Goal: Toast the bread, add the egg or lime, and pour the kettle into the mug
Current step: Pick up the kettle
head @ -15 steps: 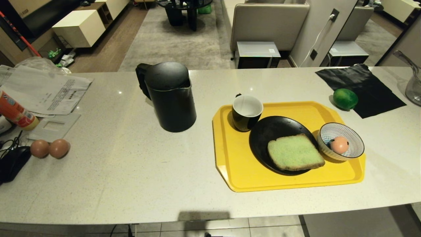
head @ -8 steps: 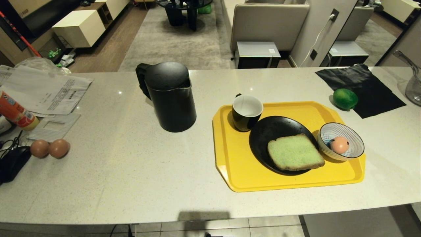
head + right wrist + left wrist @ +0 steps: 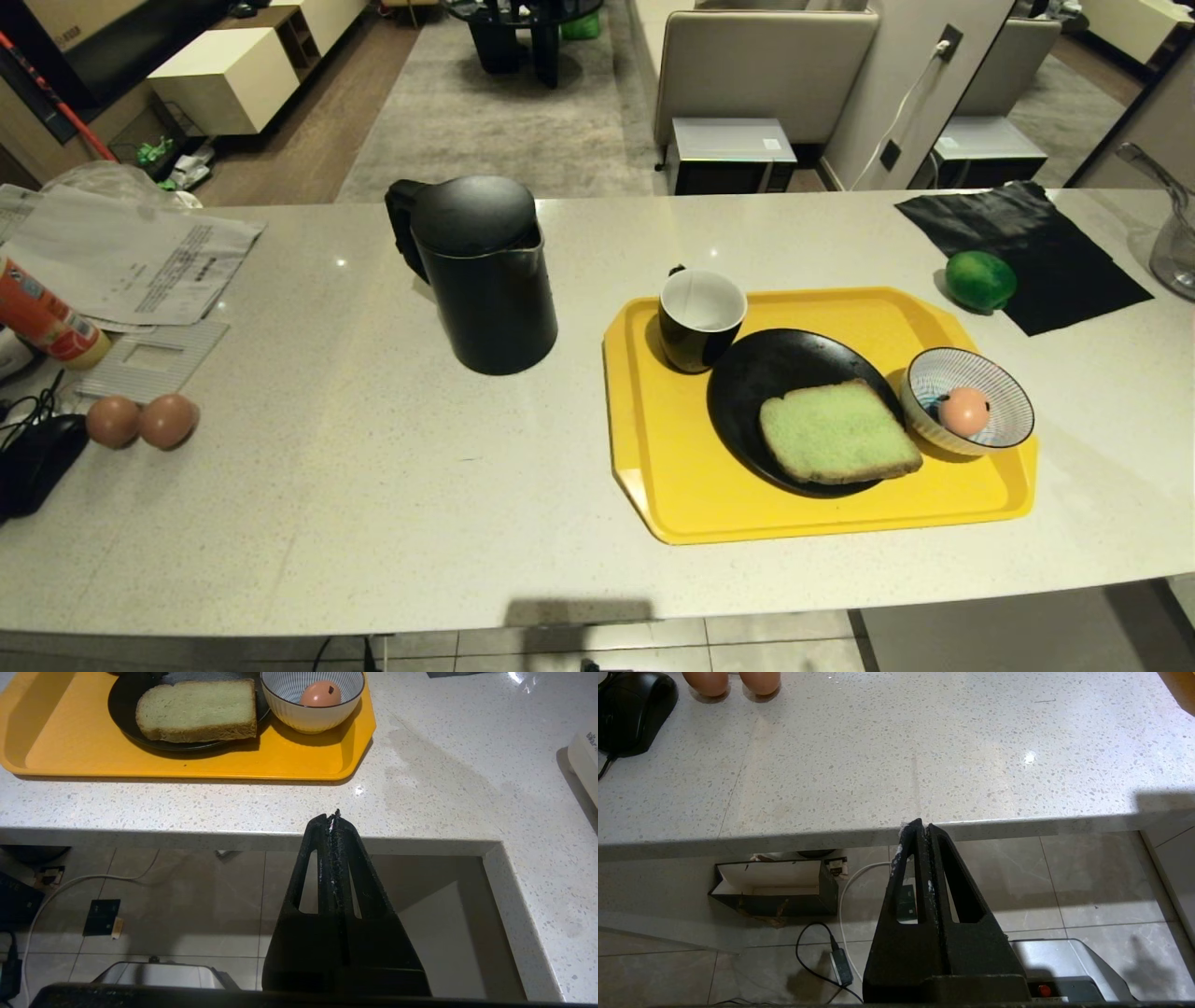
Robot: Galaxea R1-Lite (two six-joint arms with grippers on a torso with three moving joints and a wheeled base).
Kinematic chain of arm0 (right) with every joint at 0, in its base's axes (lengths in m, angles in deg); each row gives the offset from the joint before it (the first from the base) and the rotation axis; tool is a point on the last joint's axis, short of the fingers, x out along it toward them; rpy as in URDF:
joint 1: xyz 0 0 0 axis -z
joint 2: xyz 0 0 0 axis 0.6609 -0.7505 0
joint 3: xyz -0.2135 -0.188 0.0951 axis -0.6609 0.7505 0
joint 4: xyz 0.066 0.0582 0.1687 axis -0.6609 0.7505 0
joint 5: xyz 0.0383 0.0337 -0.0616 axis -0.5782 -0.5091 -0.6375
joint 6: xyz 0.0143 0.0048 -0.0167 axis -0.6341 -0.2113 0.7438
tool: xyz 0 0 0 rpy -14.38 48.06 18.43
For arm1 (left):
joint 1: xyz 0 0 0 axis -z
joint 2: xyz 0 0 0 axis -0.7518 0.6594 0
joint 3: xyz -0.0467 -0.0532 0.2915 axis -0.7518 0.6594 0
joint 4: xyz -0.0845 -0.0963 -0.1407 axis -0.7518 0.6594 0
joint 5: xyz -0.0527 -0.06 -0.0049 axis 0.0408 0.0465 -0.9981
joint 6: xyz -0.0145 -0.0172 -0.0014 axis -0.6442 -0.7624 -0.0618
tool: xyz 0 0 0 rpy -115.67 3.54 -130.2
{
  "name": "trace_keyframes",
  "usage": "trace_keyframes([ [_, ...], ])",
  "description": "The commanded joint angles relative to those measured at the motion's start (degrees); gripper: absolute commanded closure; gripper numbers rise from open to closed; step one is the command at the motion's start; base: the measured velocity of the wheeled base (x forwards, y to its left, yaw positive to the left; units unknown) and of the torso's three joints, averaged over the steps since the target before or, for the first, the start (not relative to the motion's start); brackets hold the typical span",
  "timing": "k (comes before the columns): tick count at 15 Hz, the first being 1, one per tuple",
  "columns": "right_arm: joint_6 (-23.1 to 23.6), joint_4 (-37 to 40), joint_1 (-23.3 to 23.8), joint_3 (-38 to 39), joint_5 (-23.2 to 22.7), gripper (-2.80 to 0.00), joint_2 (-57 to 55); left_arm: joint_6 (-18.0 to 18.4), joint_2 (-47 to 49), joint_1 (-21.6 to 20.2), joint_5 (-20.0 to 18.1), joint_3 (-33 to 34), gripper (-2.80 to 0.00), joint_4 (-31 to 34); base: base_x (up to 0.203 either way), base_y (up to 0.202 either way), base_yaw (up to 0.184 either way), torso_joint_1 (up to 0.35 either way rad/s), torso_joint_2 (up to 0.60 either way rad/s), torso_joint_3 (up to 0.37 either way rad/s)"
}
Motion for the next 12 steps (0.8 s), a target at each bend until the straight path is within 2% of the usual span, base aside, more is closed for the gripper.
trace_keyframes([
  [1,0.02,-0.04,-0.02,1.49,0.02,0.0,-0.09,0.02,0.05,-0.01,0.01,0.02,0.0,0.0,0.0,0.0,0.0,0.0,0.0,0.0],
  [12,0.02,-0.04,-0.02,1.49,0.02,0.0,-0.09,1.16,0.05,-0.01,-0.24,-0.24,0.0,0.62,0.0,0.0,0.0,0.0,0.0,0.0],
])
